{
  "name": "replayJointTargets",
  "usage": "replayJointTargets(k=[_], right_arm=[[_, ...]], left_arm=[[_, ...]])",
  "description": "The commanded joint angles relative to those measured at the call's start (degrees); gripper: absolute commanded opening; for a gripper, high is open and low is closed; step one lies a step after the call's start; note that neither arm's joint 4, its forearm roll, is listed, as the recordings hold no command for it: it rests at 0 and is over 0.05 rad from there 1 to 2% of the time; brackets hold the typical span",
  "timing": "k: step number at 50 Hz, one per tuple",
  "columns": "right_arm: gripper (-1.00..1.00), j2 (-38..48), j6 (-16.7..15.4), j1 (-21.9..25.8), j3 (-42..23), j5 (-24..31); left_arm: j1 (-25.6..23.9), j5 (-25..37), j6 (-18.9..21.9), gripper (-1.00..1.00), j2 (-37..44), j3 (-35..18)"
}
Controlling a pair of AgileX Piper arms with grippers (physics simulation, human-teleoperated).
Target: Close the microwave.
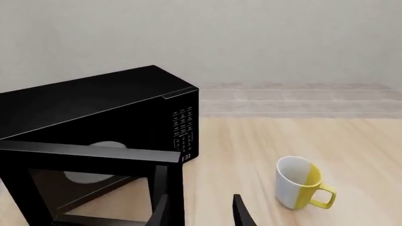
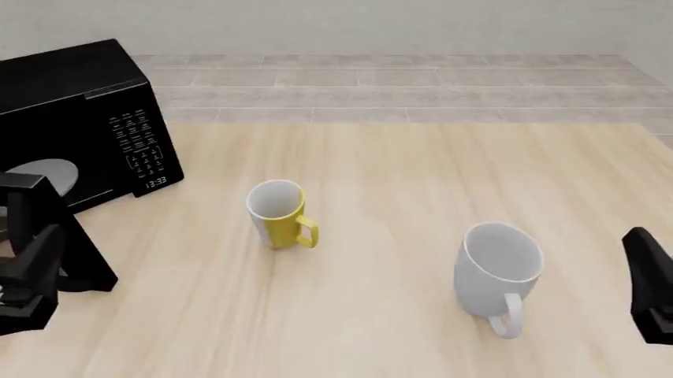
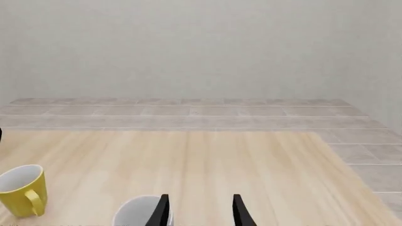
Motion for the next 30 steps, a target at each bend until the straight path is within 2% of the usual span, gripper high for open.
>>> replayJointTargets(k=[1, 13, 30], right_arm=[[1.00, 0.01, -0.23, 0.21, 0.21, -0.02], [1.00, 0.03, 0.44, 0.19, 0.24, 0.14], [1.00, 0.26, 0.29, 0.47, 0.22, 0.41]], left_arm=[[0.90, -5.64, -0.02, 1.00, 6.53, -0.01], [2.61, -11.67, -0.17, 1.00, 12.85, 0.01], [2.86, -25.06, -1.27, 1.00, 28.52, 0.00]])
